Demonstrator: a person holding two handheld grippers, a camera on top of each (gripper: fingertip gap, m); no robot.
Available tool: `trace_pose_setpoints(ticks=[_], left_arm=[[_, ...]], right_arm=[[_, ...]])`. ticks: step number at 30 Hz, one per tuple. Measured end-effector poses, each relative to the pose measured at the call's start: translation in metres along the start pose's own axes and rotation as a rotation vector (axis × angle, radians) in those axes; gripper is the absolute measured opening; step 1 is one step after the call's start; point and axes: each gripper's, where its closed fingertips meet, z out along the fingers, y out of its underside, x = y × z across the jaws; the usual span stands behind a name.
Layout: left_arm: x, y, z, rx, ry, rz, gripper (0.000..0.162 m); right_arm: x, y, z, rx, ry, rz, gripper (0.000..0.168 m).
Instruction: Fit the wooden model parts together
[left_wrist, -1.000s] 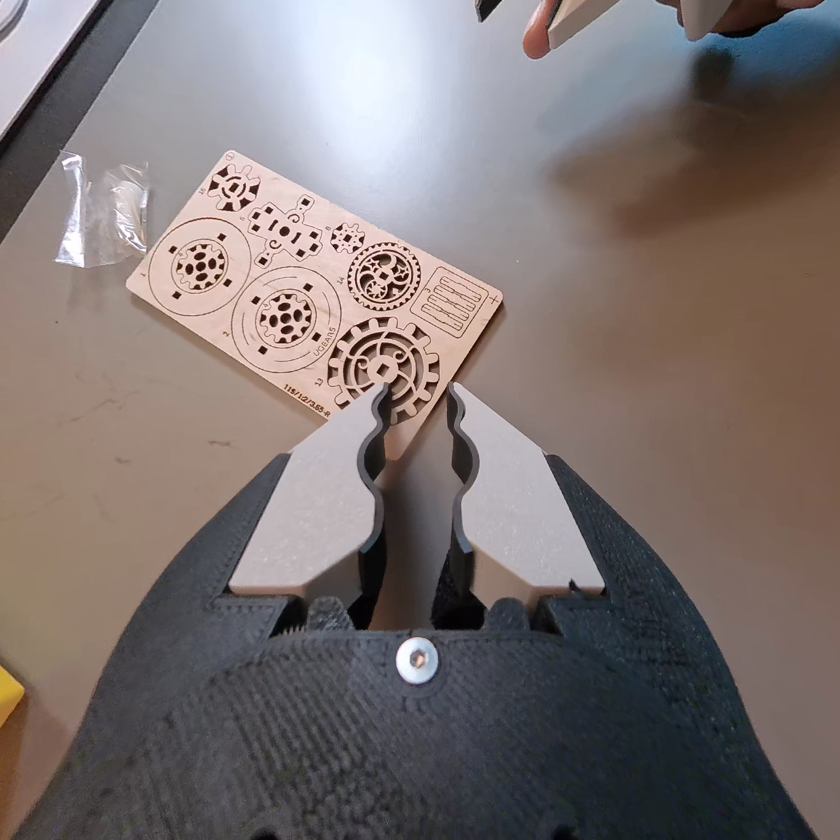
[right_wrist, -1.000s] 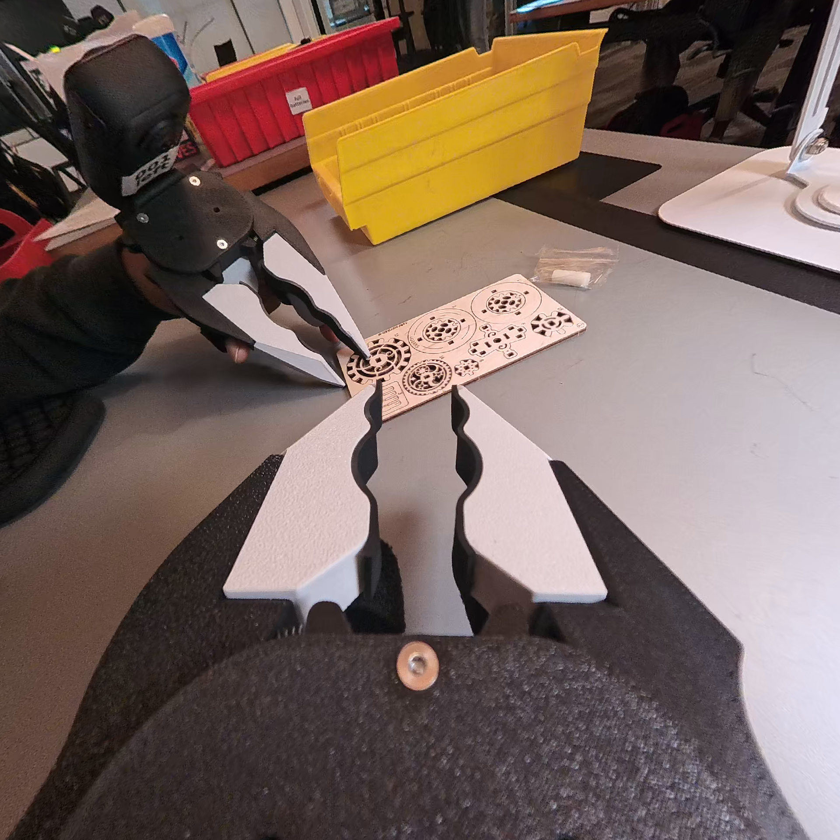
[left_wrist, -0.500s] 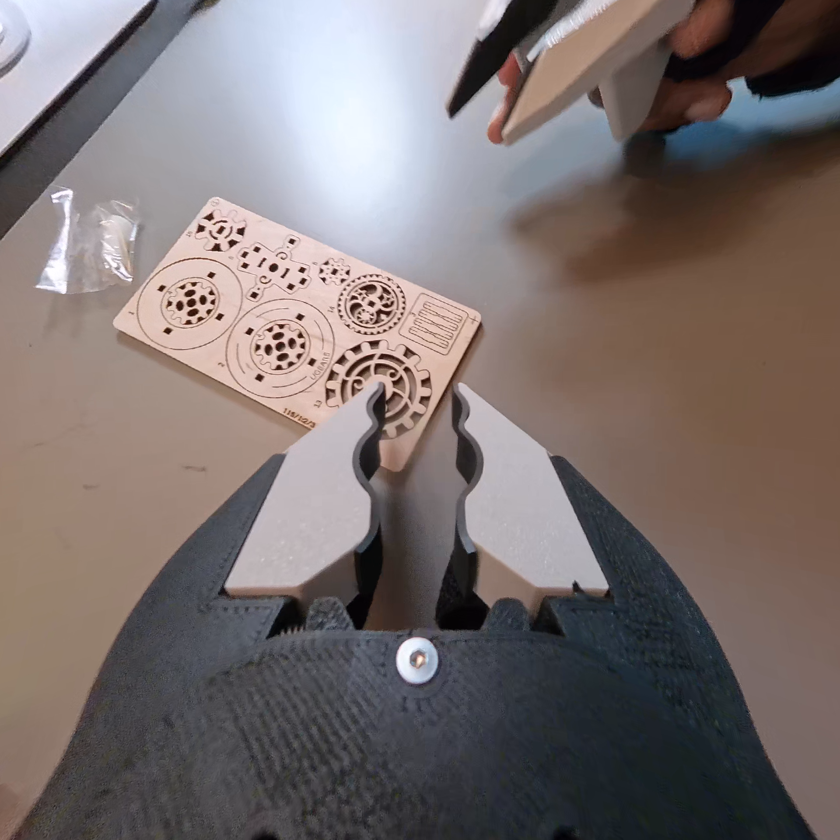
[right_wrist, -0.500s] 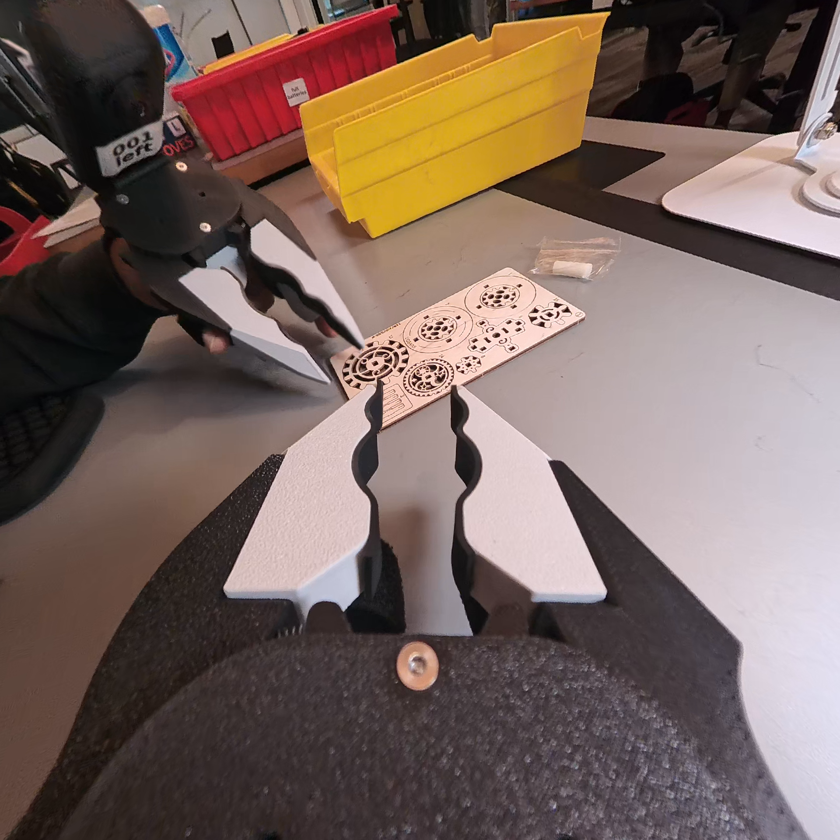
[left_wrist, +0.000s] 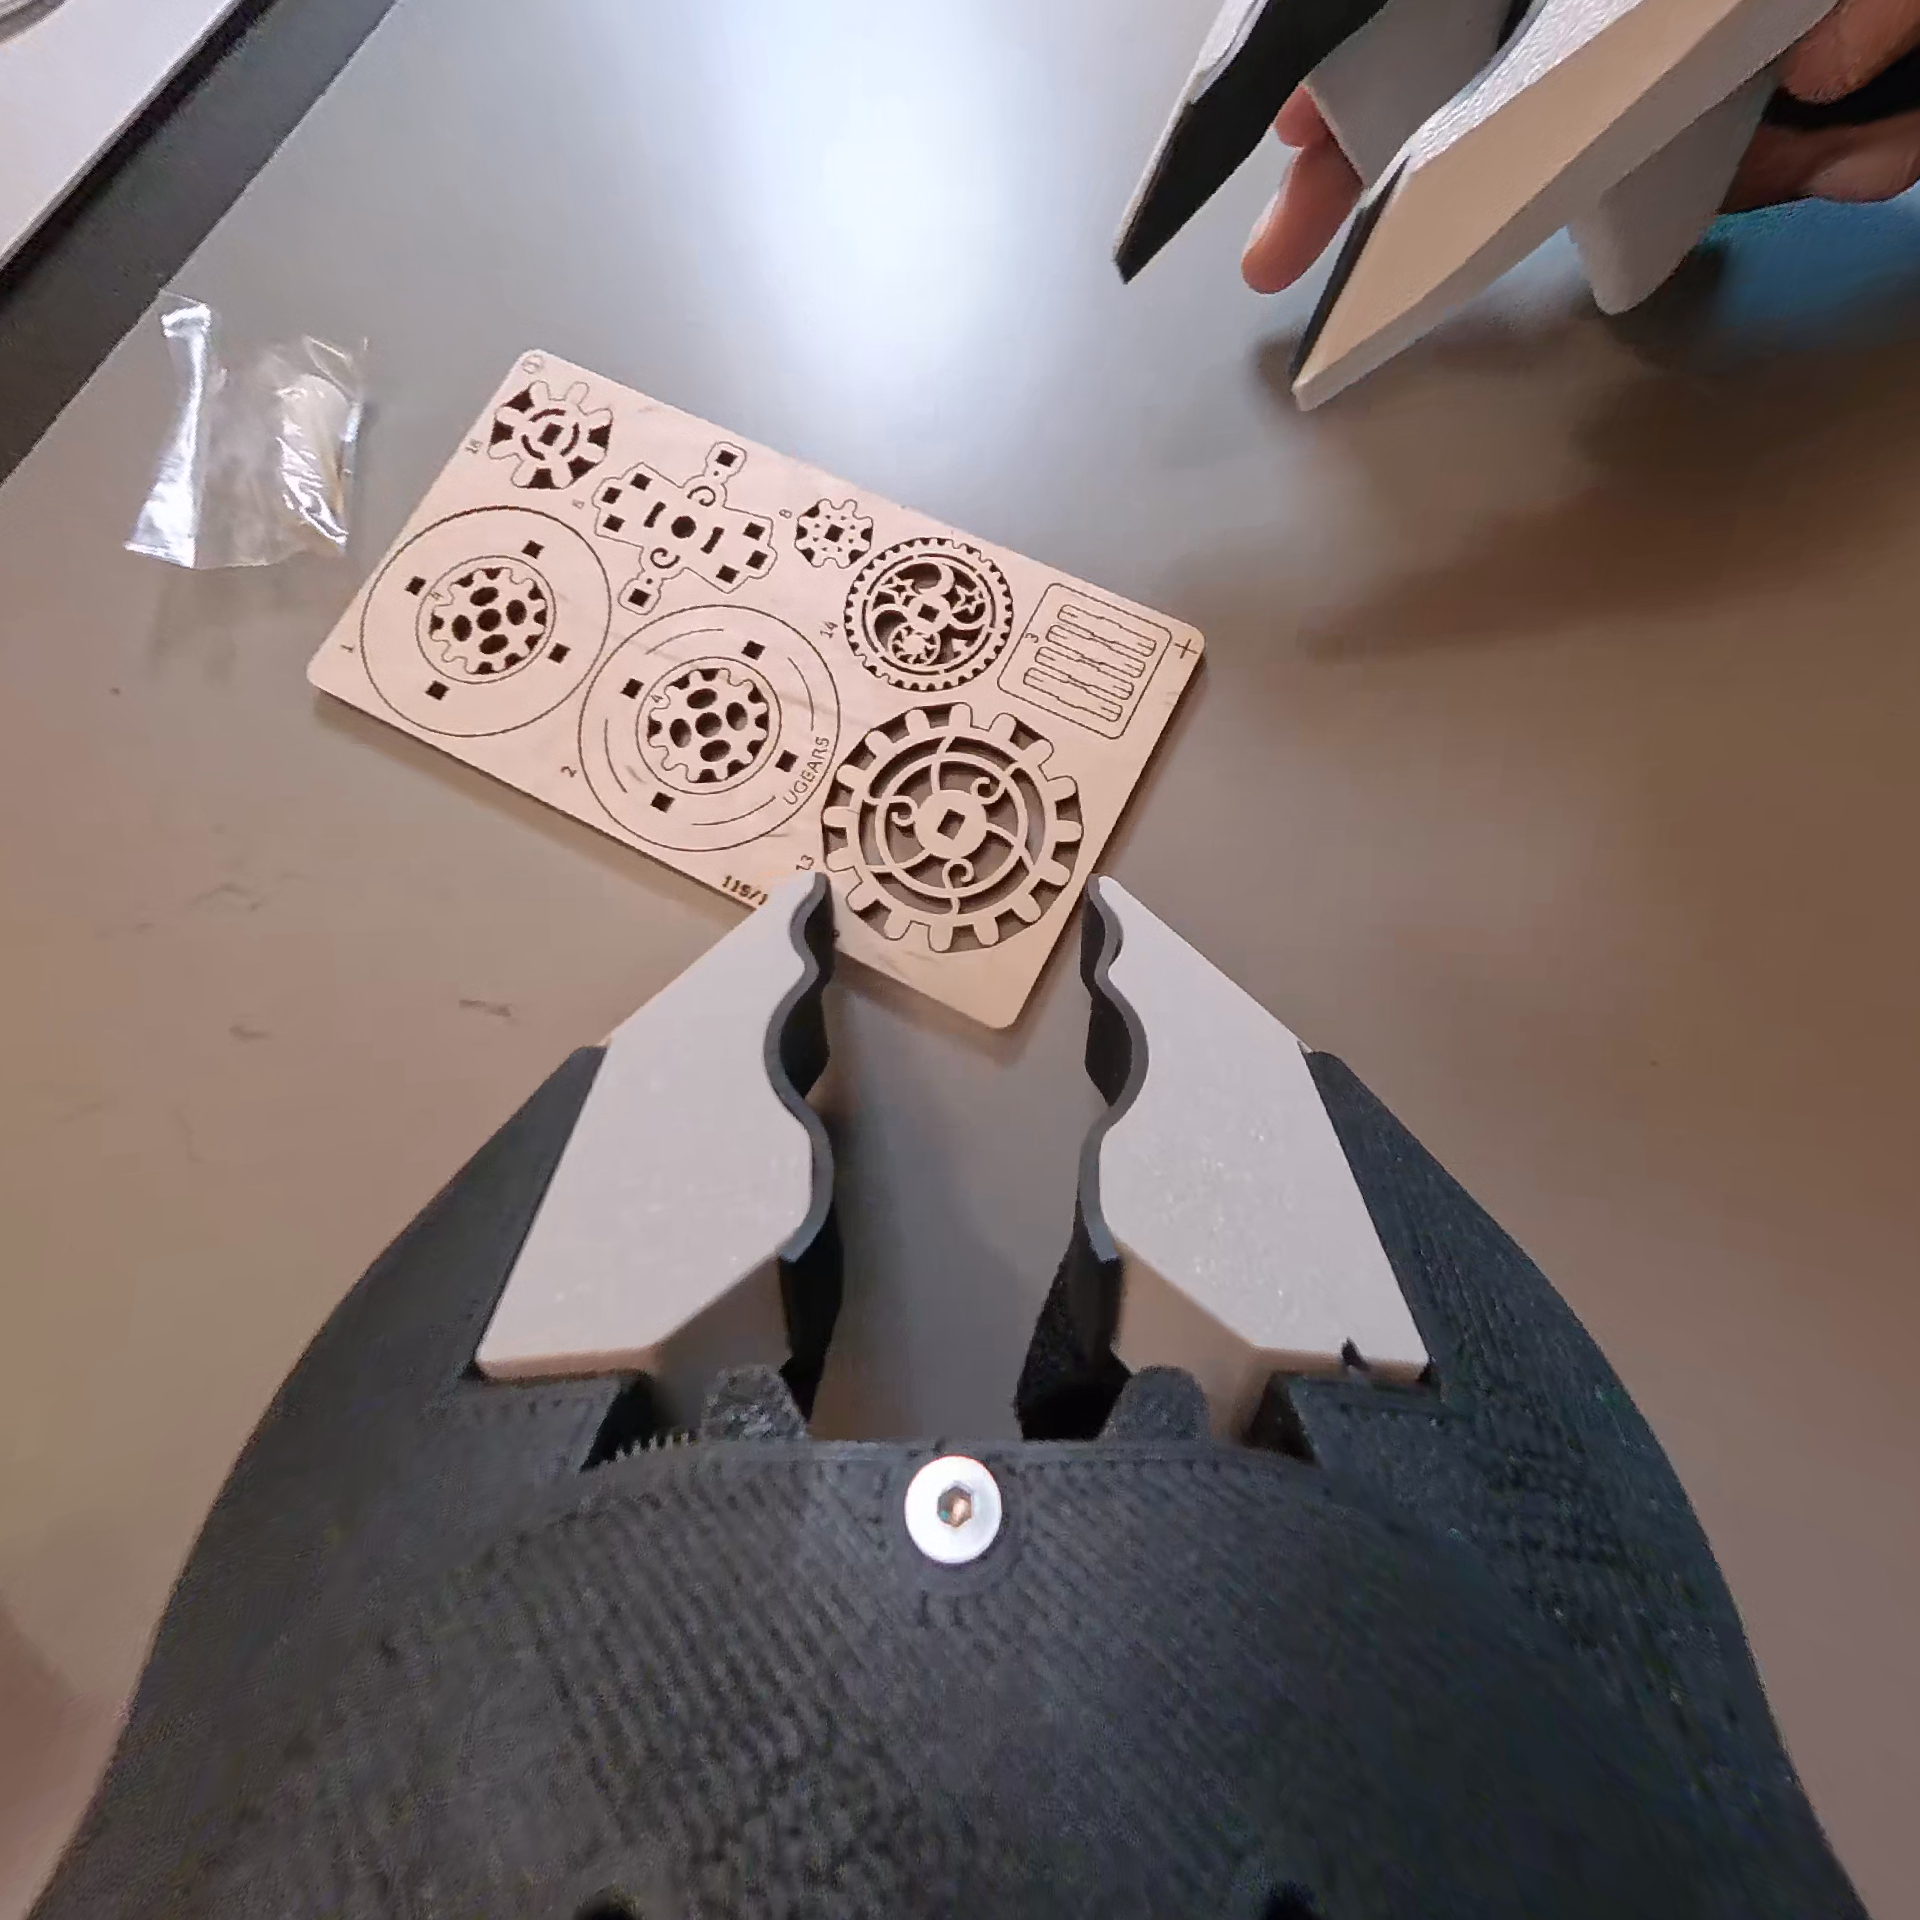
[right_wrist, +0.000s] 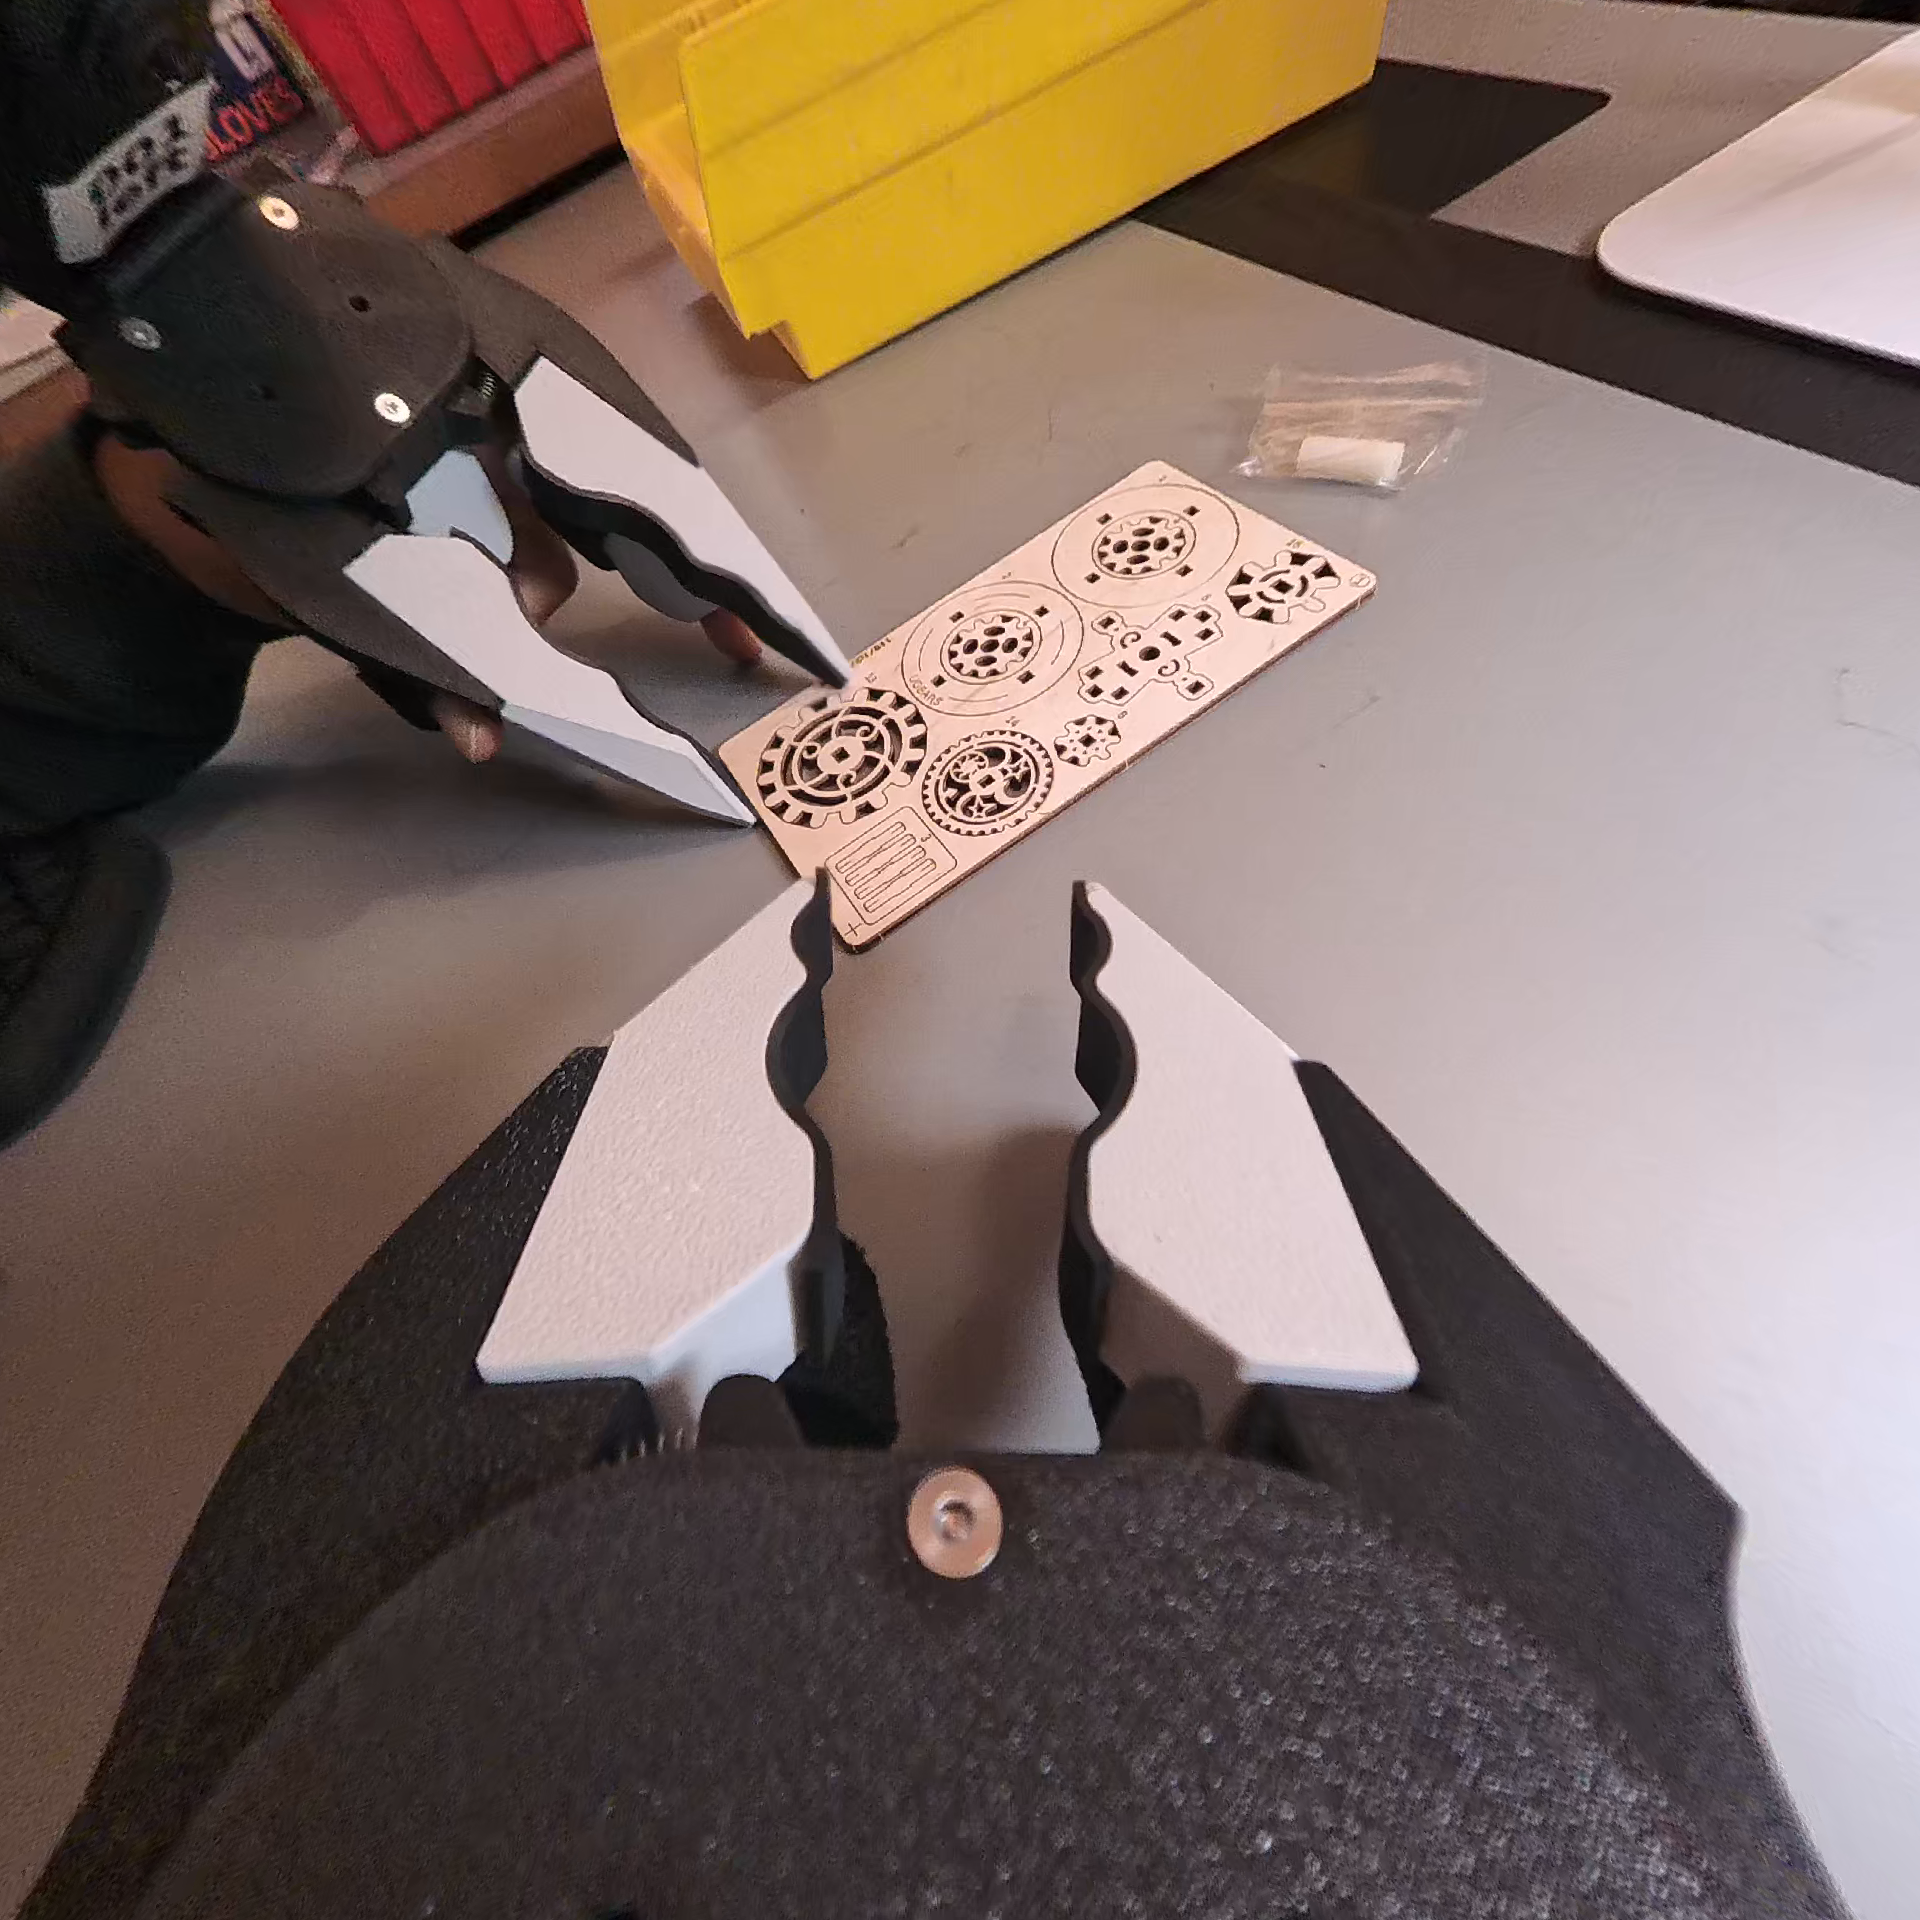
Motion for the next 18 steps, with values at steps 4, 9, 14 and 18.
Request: trace_pose_setpoints(ticks=[4, 9, 14, 18], left_arm=[[0.010, -0.002, 0.001, -0.006, 0.020, 0.034, 0.029], [0.017, -0.005, -0.002, 0.003, 0.047, 0.048, 0.025], [-0.002, -0.002, -0.013, -0.006, -0.009, -0.012, 0.041], [0.008, 0.006, -0.006, -0.074, 0.010, 0.006, 0.043]], right_arm=[[0.002, 0.004, 0.004, -0.045, 0.020, -0.010, 0.045], [0.004, 0.005, 0.010, -0.105, 0.044, -0.018, 0.050], [0.004, 0.012, 0.015, -0.201, 0.077, -0.032, 0.069], [-0.003, 0.014, 0.022, -0.278, 0.105, -0.056, 0.090]])
